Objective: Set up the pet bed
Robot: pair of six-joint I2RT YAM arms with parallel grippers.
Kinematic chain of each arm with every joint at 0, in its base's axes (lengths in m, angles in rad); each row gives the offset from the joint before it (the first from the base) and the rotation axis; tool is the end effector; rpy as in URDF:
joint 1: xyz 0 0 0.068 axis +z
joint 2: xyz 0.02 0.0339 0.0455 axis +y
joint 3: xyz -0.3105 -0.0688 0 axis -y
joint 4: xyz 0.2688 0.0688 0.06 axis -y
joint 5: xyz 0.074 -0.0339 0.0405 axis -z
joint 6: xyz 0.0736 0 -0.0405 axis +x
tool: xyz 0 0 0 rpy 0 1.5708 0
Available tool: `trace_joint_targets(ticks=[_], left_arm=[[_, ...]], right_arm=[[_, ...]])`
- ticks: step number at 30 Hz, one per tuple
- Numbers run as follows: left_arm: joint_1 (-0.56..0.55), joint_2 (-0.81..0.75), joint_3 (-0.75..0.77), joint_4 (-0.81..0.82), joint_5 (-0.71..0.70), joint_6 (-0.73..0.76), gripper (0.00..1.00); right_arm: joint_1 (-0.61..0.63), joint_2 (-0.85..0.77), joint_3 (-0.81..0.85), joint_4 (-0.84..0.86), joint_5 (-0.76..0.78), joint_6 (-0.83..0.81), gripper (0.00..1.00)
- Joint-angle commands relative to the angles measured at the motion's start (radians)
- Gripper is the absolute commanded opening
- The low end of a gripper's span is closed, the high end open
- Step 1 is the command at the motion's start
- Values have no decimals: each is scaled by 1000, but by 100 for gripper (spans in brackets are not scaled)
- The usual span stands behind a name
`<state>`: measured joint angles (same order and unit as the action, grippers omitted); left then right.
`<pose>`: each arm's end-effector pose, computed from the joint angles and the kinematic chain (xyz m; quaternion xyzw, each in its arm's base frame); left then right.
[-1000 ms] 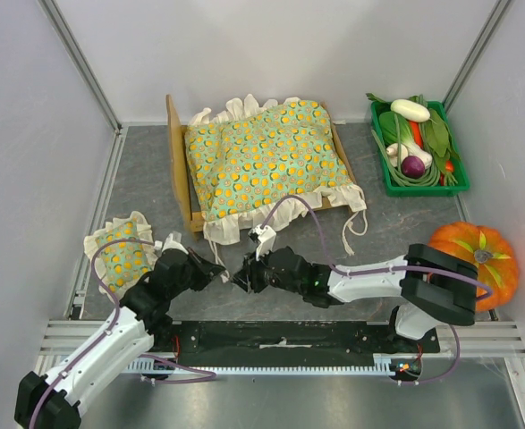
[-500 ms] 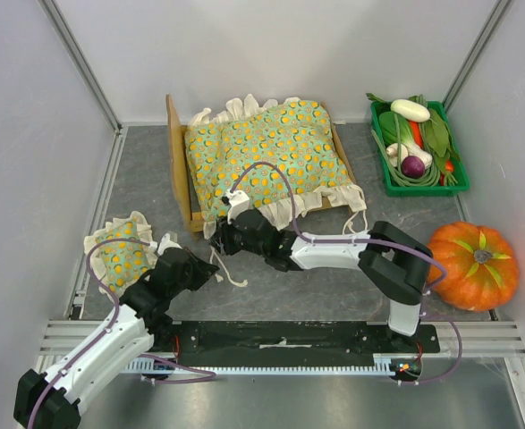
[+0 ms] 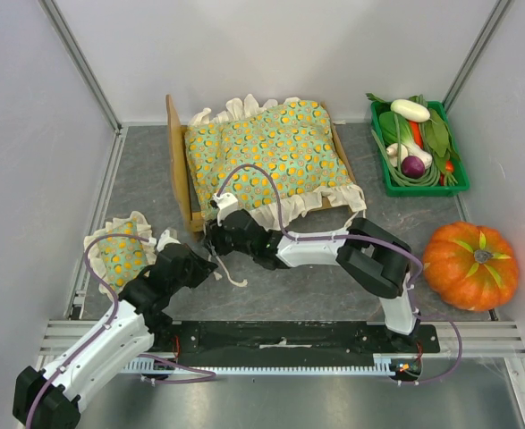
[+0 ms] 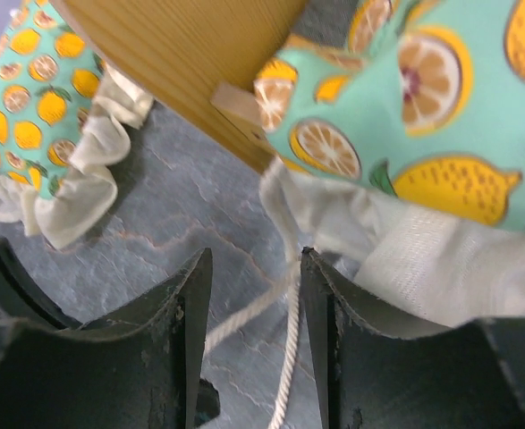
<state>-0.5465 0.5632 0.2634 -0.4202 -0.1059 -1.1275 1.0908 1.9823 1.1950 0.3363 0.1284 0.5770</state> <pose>0.1259 -0.0675 0.1602 -0.2815 0.8652 -0.2738 0.3118 0.2433 0.4469 0.1859 -0.1819 0.8265 0.3560 0.3964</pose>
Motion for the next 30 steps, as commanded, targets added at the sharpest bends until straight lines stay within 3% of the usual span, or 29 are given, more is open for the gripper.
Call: trace_joint_targets(ticks=[1,11,16,17,20,23,30], left_arm=[[2,-3,36,1,-35,40,2],[3,-19,46,-23,-40,38,2],[3,-19,59,-35,-41,44,2],[3,-19,62,-37,-46,46,2],[3,-17,73,-51,-57,48,2],[3,-14,91,-77,-75,52,2],[10,-19,125,-124,-113,68,2]], right_arm=[[1,38,66,81,-6,-37,52],[-8,113,101,101,63,-29,47],[-8,124,88,153,63,-43,28],[-11,121,68,165,57,-45,16],[-9,92,35,187,54,-54,5],[-15,47,-4,191,40,-62,0],[-25,-59,-97,224,-39,-60,0]])
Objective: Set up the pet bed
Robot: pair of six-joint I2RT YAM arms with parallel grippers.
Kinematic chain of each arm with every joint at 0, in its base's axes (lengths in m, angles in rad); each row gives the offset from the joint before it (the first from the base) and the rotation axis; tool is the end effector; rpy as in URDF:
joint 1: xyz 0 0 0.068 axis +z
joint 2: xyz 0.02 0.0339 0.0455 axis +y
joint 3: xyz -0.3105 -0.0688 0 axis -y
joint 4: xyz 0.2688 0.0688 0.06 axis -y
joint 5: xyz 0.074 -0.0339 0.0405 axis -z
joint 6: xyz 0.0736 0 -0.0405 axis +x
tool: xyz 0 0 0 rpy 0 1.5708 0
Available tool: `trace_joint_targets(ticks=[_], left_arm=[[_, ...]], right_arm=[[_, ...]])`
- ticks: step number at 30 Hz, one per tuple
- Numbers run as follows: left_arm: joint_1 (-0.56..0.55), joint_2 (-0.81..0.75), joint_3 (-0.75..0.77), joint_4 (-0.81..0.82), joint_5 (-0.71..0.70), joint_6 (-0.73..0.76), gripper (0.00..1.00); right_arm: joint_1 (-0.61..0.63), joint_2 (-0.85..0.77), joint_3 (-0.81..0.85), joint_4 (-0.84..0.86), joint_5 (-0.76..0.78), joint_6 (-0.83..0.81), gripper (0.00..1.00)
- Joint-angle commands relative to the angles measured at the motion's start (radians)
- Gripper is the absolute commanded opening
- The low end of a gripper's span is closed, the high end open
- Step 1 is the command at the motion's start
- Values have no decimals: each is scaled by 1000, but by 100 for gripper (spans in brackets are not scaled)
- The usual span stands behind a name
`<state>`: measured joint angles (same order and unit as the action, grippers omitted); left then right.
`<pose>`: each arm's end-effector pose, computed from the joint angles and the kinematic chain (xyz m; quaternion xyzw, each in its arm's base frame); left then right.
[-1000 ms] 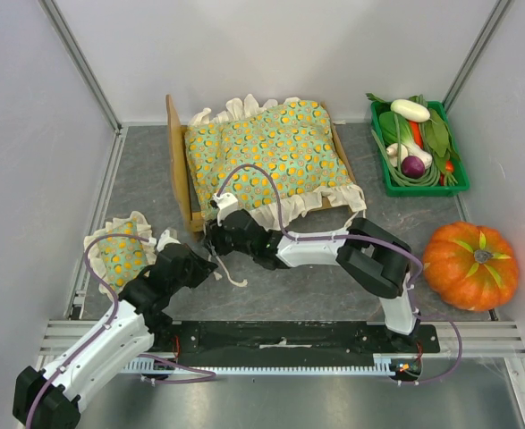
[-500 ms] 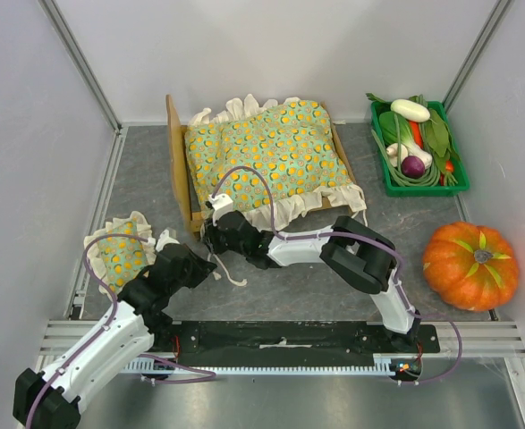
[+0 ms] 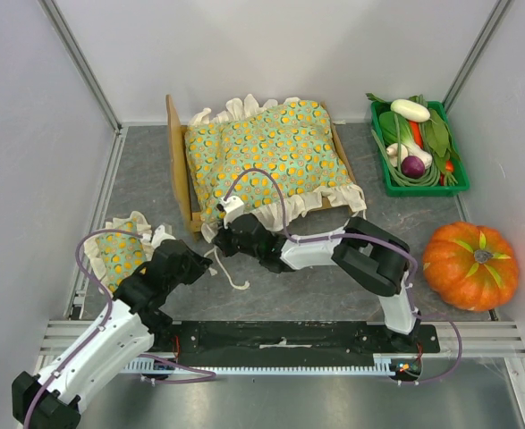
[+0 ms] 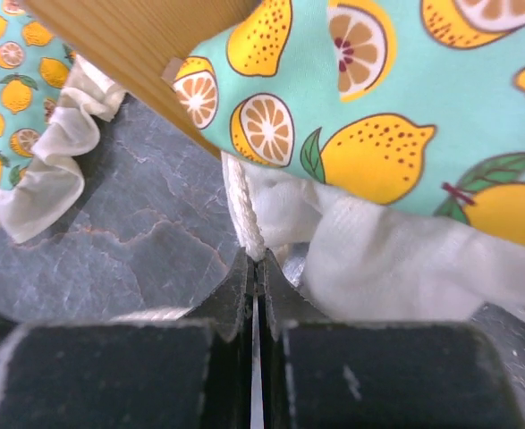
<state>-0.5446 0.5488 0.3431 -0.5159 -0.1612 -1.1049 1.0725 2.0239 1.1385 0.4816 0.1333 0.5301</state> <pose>0.1264 -0.0627 0.1824 -0.2830 0.8637 -0.2518 0.3326 0.2512 0.4412 0.1648 -0.1877 0.8121 0.3562 0.4224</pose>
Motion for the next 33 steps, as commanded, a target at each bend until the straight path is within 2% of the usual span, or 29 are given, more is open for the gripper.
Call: trace_joint_targets(ticks=[1,9,17,23,29,33], left_arm=[[9,-7,42,-29,-61,45,2],[15,-7,37,-19,-58,50,2],[32,-21,91,-70,-95,86,2],[55,9,129,-59,-80,137,2],[110,82,120,43,90,157,2],[201,89,76,149,244,117,2]], right_arm=[[-6,-109,-46,81,-63,-10,0],[-39,-145,-80,145,-174,28,3],[-98,-172,-151,244,-314,125,0],[-108,-198,-184,222,-386,119,0],[-108,-231,-215,200,-420,97,0],[-109,-238,-220,163,-434,73,0]])
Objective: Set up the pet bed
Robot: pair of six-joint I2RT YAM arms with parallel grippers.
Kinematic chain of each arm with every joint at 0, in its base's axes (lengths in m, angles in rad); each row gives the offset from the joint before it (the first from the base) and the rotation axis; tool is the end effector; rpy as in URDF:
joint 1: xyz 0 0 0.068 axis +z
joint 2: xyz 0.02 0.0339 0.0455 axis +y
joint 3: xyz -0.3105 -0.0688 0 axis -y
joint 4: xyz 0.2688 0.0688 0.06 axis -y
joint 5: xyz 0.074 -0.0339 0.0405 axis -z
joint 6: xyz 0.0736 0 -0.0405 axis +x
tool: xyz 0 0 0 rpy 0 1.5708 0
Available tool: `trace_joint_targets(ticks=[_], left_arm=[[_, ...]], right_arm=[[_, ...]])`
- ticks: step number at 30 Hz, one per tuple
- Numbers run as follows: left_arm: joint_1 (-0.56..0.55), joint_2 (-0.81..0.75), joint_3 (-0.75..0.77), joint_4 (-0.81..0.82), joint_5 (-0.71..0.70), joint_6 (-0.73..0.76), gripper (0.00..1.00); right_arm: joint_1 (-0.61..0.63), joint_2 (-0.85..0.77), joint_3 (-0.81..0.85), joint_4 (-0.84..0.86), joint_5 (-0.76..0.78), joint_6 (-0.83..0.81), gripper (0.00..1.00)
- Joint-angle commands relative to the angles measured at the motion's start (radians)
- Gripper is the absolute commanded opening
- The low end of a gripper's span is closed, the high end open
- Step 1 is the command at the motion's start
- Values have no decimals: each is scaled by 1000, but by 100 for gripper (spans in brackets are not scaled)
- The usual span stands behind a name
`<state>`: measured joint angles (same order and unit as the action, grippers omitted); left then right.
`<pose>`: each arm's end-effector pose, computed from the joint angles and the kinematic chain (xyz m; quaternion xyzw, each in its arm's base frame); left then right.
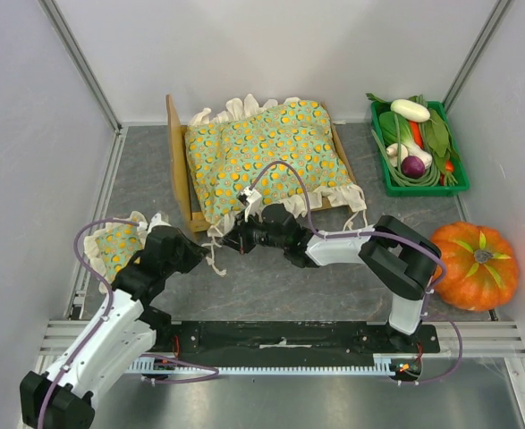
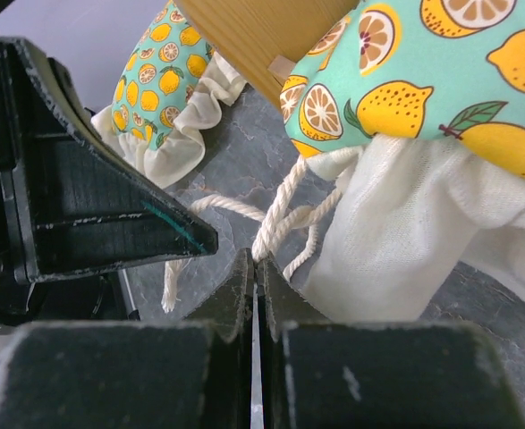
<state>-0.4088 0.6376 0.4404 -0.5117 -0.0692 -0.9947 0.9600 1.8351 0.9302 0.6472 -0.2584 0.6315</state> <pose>0.1468 -0.0580 0.2085 -0.2761 0.8652 -0.2455 0.3391 0.2454 0.3833 0.2019 -0.2060 0.7621 0.5038 0.3506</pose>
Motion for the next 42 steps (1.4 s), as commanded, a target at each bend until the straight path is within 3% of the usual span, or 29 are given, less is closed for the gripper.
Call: trace_joint_targets(ticks=[1,8,19,26,42], left_arm=[[76,-1,-26,162,169,-8,2],[125,69,-17,242,215,-64,2],[136,168,-58,360,125,-182,2],[142,287,-2,390,103,-220,2],[143,369,70,378,105,-116,2]], right_arm=[[5,-51,-11,-9,-42,-38,0],[6,-33,-17,-32,-50,-59,0],[29,-31,-11,-49,-44,-75,0],[39,-31,-8,-52,-41,-75,0],[40,-14,82,-143,-45,-136,0]])
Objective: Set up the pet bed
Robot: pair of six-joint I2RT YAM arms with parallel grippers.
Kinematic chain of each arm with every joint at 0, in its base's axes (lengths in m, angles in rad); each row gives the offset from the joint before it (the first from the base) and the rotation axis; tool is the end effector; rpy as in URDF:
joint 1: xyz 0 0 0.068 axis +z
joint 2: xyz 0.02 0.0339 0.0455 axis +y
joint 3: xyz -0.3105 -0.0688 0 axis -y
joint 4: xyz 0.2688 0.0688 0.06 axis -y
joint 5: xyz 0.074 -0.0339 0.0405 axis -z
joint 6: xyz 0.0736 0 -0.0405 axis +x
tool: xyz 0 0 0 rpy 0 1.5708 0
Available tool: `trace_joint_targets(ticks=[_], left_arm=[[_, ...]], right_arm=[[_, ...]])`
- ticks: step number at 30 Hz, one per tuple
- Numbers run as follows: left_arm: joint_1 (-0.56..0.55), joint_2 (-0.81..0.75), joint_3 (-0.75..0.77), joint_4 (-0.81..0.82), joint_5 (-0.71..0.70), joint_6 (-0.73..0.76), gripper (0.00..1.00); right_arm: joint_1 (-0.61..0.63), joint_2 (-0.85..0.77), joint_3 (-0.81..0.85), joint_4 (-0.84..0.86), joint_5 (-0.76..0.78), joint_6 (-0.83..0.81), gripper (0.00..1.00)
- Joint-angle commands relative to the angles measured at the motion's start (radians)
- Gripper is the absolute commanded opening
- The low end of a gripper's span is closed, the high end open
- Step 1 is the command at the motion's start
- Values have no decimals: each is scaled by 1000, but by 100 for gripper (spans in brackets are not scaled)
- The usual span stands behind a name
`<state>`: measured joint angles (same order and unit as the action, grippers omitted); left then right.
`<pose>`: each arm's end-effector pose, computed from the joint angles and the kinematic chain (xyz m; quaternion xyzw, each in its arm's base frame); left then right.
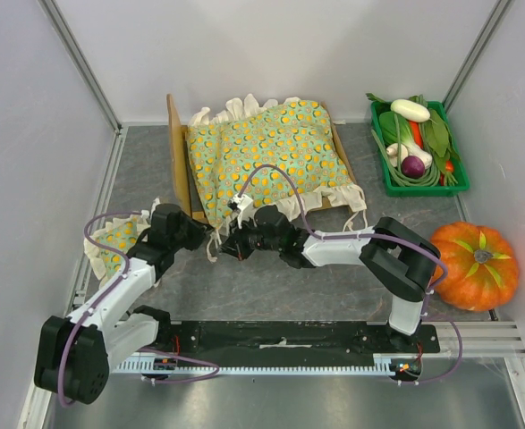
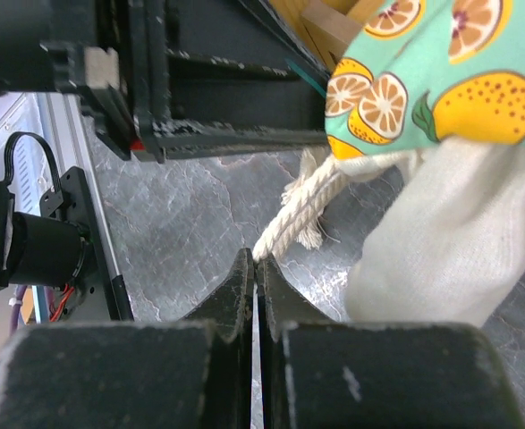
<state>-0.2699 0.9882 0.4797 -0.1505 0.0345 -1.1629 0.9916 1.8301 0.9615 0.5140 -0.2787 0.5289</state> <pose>0.2208 -0.0637 0.2040 -0.3808 0.8130 -0.3008 0.3218 0.2320 0.3917 0.1969 -0.2636 0.7729 0.4725 0.3314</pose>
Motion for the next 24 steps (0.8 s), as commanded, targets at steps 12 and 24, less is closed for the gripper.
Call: trace_joint_targets(ticks=[12,24], left_arm=[[-6,47,8,14,38,81,2],[-19,35,-18,104,142,124,2]], right_arm=[[10,21,129,-6,-50,-26,1],[7,44,163,-109,49,-46,14]])
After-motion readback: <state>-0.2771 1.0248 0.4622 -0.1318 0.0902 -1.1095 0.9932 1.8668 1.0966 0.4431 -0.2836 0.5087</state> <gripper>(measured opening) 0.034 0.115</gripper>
